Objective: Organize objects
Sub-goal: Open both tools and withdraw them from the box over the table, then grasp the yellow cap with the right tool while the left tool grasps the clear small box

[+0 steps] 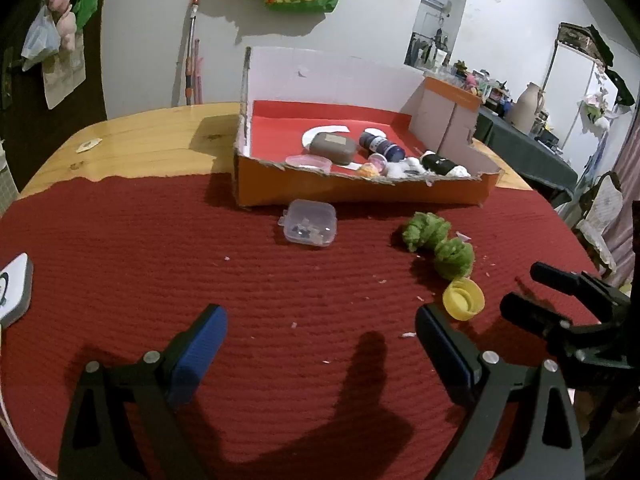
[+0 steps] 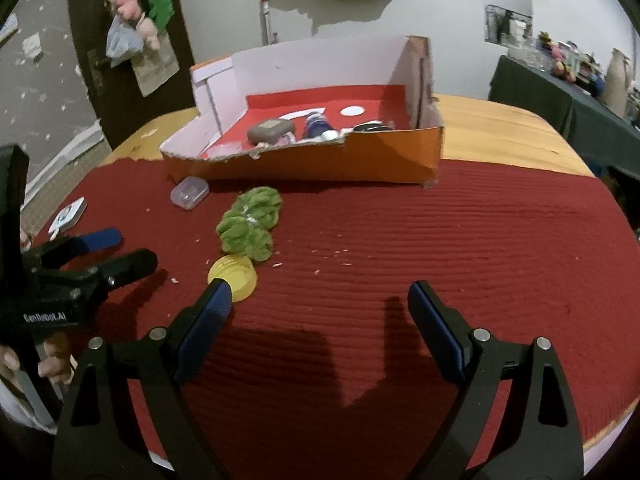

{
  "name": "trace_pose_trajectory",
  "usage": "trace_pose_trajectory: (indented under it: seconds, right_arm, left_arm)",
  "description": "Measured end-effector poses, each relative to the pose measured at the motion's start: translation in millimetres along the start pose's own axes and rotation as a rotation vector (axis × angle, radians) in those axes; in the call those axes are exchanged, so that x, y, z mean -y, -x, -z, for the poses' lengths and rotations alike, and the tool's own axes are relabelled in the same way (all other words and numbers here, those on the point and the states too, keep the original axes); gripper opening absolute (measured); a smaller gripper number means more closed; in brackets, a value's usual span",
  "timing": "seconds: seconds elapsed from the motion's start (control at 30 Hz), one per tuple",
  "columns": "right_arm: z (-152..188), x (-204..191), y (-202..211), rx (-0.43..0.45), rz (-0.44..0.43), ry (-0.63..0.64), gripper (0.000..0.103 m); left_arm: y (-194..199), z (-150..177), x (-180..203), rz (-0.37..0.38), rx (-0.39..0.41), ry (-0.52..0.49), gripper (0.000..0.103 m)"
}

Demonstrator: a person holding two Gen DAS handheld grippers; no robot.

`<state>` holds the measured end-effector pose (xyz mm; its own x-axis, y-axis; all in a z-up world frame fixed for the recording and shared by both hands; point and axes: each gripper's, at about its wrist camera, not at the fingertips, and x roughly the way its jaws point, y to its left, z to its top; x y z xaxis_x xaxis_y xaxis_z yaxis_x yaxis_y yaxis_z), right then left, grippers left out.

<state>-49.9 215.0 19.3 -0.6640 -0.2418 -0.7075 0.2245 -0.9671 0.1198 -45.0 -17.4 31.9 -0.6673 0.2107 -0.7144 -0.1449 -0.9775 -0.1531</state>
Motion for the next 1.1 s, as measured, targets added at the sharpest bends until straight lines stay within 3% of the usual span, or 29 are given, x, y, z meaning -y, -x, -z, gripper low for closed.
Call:
trace_pose_trajectory:
  seconds: [0.27, 0.4, 0.73, 1.1]
  right_arm:
    - [-8, -25, -28, -0.093, -0.006, 0.081, 0.09]
    - [-10, -34, -35, -0.102, 0.043, 0.128, 0.09]
    - [-17, 23, -23, -0.075, 0.14, 0.003, 0.09]
    - [-19, 27, -22, -0.081, 0.068, 0.047, 0.09]
  left_arm:
    - [0, -8, -15, -0.005, 0.0, 0.021, 0.099]
    - [-3, -9, -16, 0.002, -0.013, 0.019, 0.099]
    - [-13, -14, -12, 0.004, -0.036, -0.019, 0.099]
    - [-27, -23, -9, -0.003, -0.082, -0.029, 0.099]
